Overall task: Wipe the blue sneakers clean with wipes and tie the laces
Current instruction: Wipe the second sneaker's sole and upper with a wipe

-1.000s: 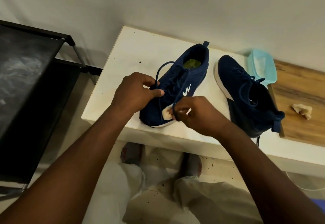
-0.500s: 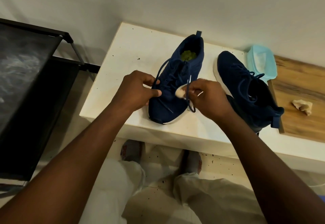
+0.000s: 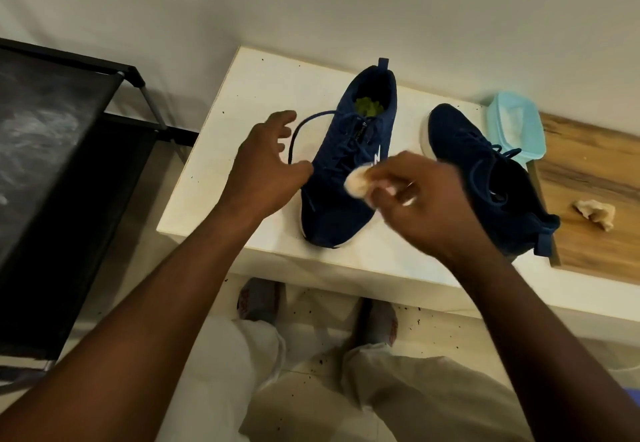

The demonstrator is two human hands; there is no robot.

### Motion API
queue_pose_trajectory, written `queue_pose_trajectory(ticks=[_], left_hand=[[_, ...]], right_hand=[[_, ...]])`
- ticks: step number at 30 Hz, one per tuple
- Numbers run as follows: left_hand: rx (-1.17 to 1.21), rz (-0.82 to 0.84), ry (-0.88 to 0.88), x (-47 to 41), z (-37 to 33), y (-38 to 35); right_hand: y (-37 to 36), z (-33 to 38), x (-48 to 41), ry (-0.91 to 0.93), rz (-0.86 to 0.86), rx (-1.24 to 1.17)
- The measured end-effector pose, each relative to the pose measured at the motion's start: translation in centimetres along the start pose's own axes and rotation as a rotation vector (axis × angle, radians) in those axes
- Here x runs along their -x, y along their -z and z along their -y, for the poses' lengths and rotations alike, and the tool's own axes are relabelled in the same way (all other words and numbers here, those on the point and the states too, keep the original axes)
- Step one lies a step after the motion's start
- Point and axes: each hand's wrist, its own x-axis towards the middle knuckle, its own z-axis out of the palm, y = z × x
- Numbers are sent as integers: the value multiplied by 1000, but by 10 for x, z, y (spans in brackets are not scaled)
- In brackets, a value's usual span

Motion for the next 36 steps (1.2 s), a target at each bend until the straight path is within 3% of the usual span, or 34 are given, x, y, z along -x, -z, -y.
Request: queue_pose_trajectory(ticks=[2, 4, 7, 11, 13, 15, 20, 21, 24, 26, 28, 32, 36], left_hand=[[1, 168, 0, 3, 0, -4], [-71, 290, -11, 5, 2, -8], [-125, 303, -8, 5, 5, -12], [-105, 264, -24, 6, 3, -14], [-91, 257, -18, 7, 1, -13], [-77, 261, -7, 7, 2, -12], [-60, 278, 22, 6, 4, -12], [-60, 279, 24, 6, 4, -12], [-71, 270, 21, 5, 4, -11], [-81, 255, 24, 4, 6, -9], [-111, 214, 32, 2, 10, -5], [-336, 28, 2, -1, 13, 2], [-434, -199, -40, -8, 23, 6]], right_hand=[[-19, -5, 2, 13, 207, 144], [-27, -15, -3, -57, 151, 219], [-24, -22, -7, -185, 68, 222], [-34, 11, 9, 48, 410, 33], [-35, 11, 9, 119, 480, -42], [-32, -4, 1, 105, 428, 26], [-15, -41, -8, -80, -1, 268], [-17, -38, -6, -56, 9, 249], [-28, -14, 4, 110, 315, 60], [-31, -7, 5, 141, 416, 3], [-27, -19, -1, 116, 303, 57], [-8, -43, -8, -44, -79, 125], [-12, -33, -5, -16, -65, 140]])
